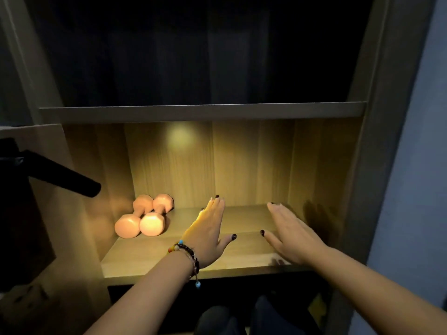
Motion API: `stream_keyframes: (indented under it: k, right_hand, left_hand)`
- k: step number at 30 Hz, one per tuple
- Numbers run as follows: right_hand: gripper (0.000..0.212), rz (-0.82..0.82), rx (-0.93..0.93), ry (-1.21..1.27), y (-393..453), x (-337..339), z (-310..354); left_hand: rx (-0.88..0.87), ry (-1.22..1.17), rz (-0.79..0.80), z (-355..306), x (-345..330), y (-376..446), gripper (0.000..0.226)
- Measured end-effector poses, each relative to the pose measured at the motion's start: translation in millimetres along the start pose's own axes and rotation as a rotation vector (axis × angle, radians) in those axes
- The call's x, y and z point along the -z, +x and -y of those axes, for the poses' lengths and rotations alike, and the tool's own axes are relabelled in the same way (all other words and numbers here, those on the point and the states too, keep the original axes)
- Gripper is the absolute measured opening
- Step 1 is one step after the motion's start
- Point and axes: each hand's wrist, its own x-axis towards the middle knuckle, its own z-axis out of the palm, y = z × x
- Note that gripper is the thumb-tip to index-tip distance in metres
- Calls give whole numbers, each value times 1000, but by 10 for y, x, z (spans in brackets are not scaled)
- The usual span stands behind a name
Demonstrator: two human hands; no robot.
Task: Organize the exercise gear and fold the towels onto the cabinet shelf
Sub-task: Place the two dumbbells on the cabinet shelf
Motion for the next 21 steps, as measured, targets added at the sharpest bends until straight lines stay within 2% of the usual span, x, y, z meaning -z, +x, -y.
stream_keyframes:
  k: [5,13,21]
  right_hand:
    - [81,8,-79,-18,-371,234,-140]
    - [78,-33,-263,-182,-922,554,-635]
    - [82,-43,-436,-217,-1277,738,-1383]
  left_hand:
    - [-100,-128,46,-308,49,73,91]
    - [-352,-100,72,-931,-32,427,88]
    - [-493,-126,140,-1558,-383,883,83]
